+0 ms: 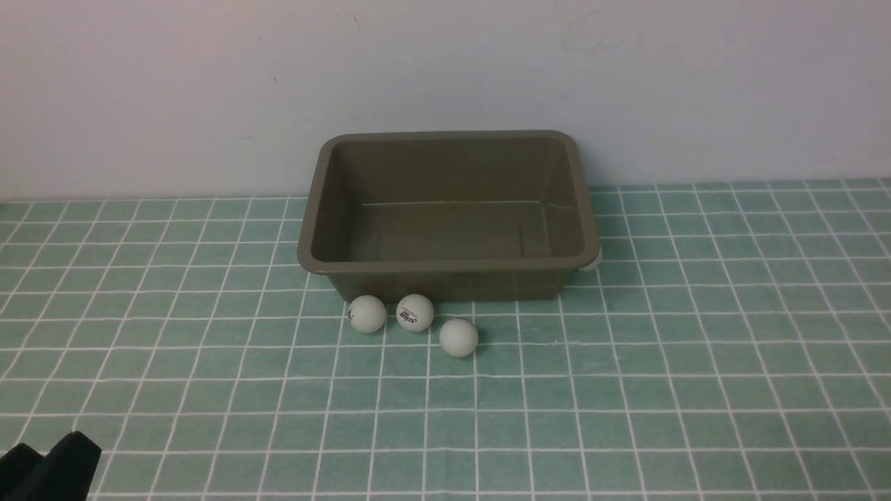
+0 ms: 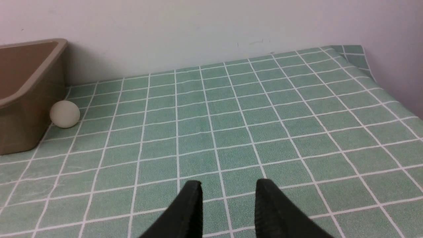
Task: Put the table tennis balls in the box on the green coffee tablecloth.
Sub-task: 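Reach for and grasp a ping pong ball on the table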
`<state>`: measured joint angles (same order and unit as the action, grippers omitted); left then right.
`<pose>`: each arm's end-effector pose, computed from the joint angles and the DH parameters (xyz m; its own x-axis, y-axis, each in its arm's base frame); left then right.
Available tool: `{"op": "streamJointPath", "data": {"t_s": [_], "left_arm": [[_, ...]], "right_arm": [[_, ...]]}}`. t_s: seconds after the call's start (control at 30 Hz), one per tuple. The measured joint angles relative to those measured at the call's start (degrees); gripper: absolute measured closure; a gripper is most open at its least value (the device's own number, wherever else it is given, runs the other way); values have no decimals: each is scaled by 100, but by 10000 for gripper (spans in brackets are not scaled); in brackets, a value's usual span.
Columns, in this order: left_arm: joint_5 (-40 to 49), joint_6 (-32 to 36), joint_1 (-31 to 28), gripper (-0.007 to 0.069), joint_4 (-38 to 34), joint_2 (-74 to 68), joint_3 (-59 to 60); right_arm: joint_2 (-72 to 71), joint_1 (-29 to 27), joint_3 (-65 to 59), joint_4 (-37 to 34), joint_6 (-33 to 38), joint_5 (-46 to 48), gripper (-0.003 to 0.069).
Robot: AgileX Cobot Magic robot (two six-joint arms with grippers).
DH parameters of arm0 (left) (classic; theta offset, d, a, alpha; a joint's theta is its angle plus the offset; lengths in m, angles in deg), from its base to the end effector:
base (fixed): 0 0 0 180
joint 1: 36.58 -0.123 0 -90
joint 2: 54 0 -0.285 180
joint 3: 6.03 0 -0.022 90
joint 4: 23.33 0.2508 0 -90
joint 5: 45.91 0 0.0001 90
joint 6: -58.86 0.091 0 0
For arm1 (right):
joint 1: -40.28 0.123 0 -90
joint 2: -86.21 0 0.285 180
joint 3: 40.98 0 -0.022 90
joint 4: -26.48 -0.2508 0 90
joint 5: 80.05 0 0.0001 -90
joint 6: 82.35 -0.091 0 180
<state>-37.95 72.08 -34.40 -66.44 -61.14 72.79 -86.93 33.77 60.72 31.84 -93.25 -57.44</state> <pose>0.0560 -0.0108 0.1951 -0.0925 -0.4888 -0.8675 0.0997 0.8623 -0.4965 0.0510 -0.0091 0.1724 -0.2849 0.1368 -0.9488 0.1778 0.9801 0.0879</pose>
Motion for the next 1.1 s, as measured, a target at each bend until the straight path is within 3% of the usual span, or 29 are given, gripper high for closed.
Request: {"op": "streamJointPath", "data": {"t_s": [0.23, 0.6, 1.1], "left_arm": [[192, 124, 7, 219, -217, 0, -169], [923, 1406, 7, 219, -229, -496, -1474], [1281, 1833, 7, 219, -347, -1274, -1512]], "right_arm": [[0, 0, 0, 0, 0, 0, 447], [0, 0, 0, 0, 0, 0, 447], [0, 0, -35, 142, 5, -241, 447]]}}
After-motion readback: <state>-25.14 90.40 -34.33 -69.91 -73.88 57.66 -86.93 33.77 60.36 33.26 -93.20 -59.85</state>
